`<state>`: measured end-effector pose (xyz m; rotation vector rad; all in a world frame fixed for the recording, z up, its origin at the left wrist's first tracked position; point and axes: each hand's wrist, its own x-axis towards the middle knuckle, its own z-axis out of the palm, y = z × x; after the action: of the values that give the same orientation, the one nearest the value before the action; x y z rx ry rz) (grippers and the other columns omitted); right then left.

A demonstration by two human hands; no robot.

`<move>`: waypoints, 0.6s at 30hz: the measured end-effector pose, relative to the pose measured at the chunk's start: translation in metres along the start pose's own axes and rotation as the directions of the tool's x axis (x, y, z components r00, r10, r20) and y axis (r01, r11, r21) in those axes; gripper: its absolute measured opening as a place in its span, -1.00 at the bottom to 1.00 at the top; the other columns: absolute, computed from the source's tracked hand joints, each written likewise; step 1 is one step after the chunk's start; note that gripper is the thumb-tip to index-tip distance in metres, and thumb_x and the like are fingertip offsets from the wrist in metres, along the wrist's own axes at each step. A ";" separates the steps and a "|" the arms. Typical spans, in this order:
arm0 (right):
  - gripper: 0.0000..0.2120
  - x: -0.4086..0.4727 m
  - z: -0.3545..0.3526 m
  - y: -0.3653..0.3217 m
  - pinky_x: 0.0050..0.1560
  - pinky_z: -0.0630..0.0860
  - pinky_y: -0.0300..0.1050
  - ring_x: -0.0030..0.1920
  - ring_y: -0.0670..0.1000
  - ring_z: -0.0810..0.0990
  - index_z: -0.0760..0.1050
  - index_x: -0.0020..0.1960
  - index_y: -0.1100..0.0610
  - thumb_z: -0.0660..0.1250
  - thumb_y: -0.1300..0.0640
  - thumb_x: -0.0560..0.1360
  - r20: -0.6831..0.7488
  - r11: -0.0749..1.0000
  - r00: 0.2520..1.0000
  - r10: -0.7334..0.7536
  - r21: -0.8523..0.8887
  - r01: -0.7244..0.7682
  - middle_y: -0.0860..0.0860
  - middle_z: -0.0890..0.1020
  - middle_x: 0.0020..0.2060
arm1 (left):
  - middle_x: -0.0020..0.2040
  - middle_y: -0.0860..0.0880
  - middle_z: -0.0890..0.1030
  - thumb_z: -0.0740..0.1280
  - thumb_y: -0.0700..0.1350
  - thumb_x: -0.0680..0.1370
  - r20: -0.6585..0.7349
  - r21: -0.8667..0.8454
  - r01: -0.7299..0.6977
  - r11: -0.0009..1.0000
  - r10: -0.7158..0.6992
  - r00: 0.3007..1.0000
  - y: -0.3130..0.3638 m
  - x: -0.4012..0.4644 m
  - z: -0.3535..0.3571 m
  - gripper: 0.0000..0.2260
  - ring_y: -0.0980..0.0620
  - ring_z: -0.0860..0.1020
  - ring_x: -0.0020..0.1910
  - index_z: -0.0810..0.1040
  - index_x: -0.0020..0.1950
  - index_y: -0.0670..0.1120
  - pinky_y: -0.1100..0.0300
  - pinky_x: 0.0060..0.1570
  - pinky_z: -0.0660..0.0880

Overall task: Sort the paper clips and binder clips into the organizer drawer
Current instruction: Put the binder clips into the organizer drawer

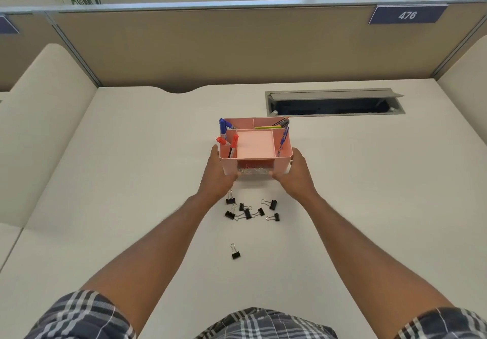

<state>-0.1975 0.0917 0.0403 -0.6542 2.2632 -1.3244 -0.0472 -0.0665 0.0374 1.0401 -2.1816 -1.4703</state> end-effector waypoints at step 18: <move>-0.30 0.000 0.015 0.022 0.11 0.48 -0.06 0.17 0.05 0.51 0.24 0.42 0.09 0.49 -0.01 0.39 -0.154 0.977 0.971 0.180 -0.082 -0.195 0.06 0.43 0.24 | 0.33 -0.09 0.41 0.46 -0.06 0.47 -0.195 0.170 0.166 0.971 -0.132 0.972 -0.018 -0.010 0.012 -0.32 -0.04 0.41 0.30 0.19 0.48 -0.10 0.06 0.25 0.45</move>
<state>-0.1925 0.0908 0.0145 -0.3725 2.4506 -1.2128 -0.0409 -0.0550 0.0176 1.3724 -2.1800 -1.1923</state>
